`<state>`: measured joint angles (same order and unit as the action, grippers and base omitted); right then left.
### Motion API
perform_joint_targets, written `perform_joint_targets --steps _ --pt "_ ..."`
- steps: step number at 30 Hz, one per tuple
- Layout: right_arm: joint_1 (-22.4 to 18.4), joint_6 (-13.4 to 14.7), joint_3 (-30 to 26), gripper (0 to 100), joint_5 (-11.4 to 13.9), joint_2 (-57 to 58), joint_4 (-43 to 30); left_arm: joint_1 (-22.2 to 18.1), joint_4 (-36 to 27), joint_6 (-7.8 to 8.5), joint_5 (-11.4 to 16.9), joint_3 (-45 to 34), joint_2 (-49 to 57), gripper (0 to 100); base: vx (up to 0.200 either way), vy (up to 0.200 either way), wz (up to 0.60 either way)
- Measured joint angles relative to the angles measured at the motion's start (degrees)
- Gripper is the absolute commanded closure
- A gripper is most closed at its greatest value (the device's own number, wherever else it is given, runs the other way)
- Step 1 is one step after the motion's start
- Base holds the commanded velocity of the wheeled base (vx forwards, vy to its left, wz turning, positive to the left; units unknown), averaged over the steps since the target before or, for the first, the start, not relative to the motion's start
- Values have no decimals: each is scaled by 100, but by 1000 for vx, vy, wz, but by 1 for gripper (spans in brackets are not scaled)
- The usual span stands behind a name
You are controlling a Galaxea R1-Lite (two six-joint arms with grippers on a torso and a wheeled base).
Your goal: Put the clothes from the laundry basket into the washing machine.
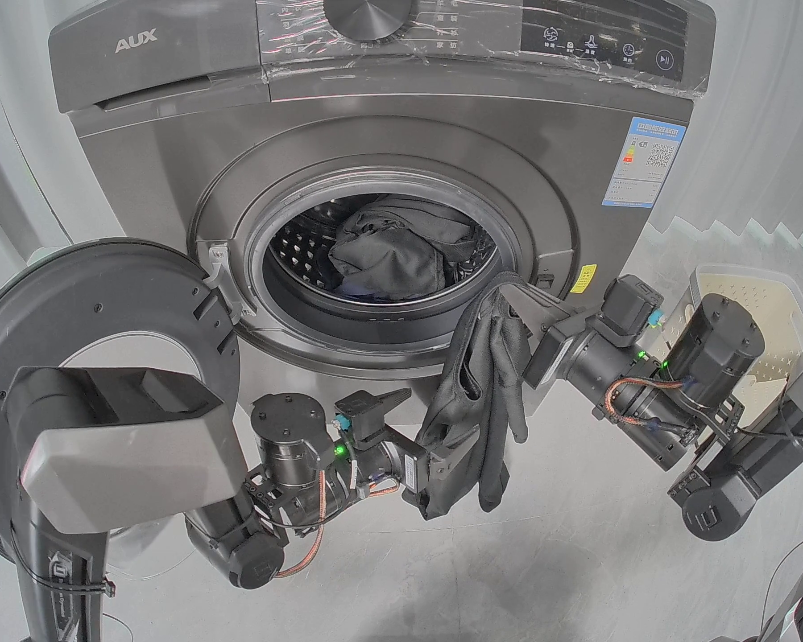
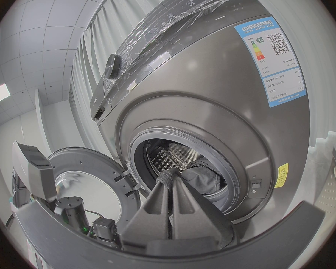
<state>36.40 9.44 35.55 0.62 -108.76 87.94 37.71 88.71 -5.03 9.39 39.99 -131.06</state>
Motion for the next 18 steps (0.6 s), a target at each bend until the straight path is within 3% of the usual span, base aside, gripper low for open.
perform_joint_targets --steps 11,12,18 --pt "39 4 -5 100 -2 35 0 -77 -11 158 -35 583 -499 0 0 0 0" --pt "39 2 -7 100 -2 37 0 -94 -9 160 -37 635 -522 100 0 0 0" --pt "39 0 -24 100 -2 72 0 -161 -6 165 -94 874 -625 100 0 0 0"
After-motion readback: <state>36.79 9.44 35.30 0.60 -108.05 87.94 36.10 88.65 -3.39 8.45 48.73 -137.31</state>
